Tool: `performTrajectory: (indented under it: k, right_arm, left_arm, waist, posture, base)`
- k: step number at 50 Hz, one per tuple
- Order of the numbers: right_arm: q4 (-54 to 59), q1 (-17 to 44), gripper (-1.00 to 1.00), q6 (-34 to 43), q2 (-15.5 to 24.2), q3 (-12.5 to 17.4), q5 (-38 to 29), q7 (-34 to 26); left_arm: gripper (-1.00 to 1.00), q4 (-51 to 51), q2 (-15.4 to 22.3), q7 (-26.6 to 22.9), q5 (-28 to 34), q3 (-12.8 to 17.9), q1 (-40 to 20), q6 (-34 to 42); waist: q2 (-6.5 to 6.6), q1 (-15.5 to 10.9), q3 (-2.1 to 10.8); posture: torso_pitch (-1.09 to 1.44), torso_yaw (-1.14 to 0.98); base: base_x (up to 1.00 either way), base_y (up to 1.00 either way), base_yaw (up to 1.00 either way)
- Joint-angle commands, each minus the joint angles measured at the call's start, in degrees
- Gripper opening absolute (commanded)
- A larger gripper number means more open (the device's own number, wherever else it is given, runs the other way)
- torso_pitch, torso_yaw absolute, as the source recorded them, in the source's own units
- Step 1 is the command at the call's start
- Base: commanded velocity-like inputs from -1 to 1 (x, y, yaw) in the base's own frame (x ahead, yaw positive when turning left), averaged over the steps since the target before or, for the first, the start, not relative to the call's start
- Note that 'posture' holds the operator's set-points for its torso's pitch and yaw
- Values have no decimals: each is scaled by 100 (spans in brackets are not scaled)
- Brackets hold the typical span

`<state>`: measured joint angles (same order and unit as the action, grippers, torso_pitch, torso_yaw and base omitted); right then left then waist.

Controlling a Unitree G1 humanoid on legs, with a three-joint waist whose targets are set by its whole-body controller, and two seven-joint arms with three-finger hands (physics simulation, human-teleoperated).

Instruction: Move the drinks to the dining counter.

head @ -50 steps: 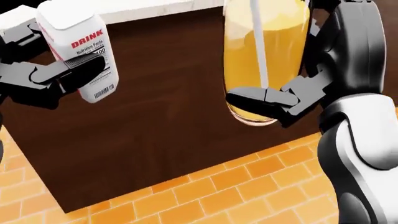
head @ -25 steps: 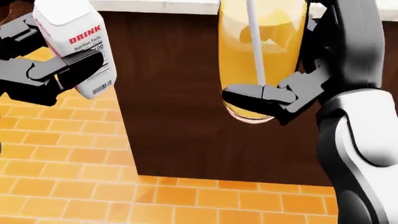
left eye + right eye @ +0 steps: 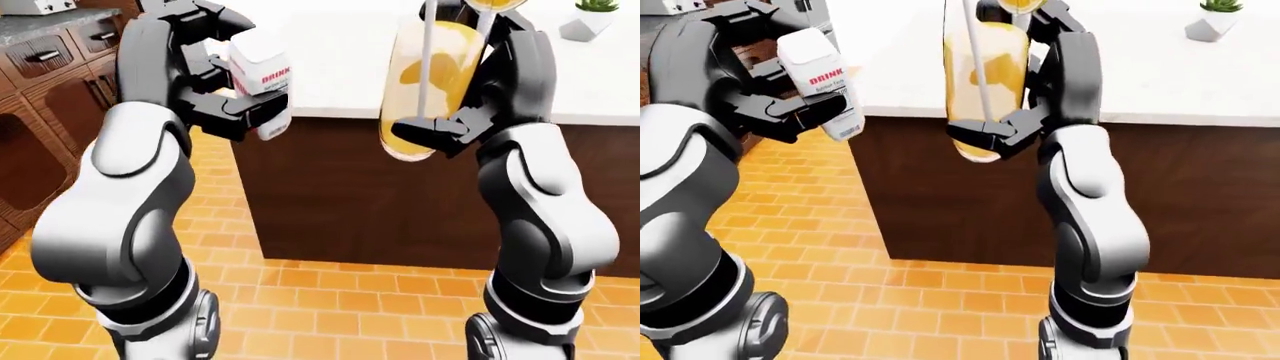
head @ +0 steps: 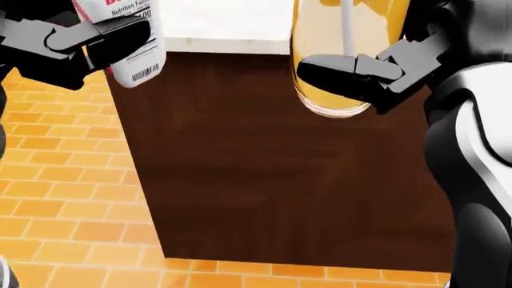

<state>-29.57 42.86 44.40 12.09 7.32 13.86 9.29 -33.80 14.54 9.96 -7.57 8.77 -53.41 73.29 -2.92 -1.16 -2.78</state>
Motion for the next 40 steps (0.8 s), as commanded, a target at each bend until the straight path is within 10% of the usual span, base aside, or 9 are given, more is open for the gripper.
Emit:
performTrajectory:
  k: [1, 9, 12, 13, 14, 23, 26, 28, 40]
  right_arm:
    - [-89, 134, -100, -139, 32, 71, -39, 39]
    - [-167, 238, -100, -13, 11, 30, -35, 80]
    - [-188, 322, -100, 72, 15, 50, -11, 101]
    - [-209, 353, -100, 105, 18, 50, -1, 114]
    - [-226, 374, -100, 127, 16, 30, 0, 125]
    - [-173, 370, -100, 42, -30, -29, -41, 122]
    - [-219, 391, -100, 111, -39, -18, -33, 138]
    - [-197, 381, -100, 74, -42, -21, -43, 129]
    - [-307, 340, -100, 109, -44, -40, -76, 119]
  left_arm:
    - [-100, -101, 21, -18, -18, 31, -70, -100]
    - [-100, -221, 44, -3, -89, 133, 15, -72]
    - [-100, -267, 52, 7, -117, 147, 39, -51]
    - [-100, -302, 66, 5, -133, 165, 41, -19]
    - [-100, -344, 85, -1, -154, 193, 34, 31]
    - [-100, -439, 154, -2, -243, 236, 39, 125]
    - [-100, -436, 162, 4, -261, 243, 33, 125]
    - [-100, -464, 170, 7, -273, 229, 35, 153]
    - [-100, -569, 196, 18, -329, 263, -8, 275]
  waist:
    - [-61, 13, 41]
    - [210, 180, 69]
    - [781, 123, 240]
    - [538, 127, 52]
    - [664, 182, -129]
    - [360, -80, 73]
    - [-180, -3, 347]
    - [-112, -16, -41]
    - [488, 156, -10]
  posture:
    - [0, 0]
    - [0, 0]
    - [0, 0]
    - [0, 0]
    - [0, 0]
    - [0, 0]
    - [0, 0]
    - [0, 0]
    - [0, 0]
  base:
    - [69, 0, 0]
    - [69, 0, 0]
    - [70, 0, 0]
    - [69, 0, 0]
    - [69, 0, 0]
    - [63, 0, 0]
    - [35, 0, 0]
    - [25, 0, 0]
    - [9, 0, 0]
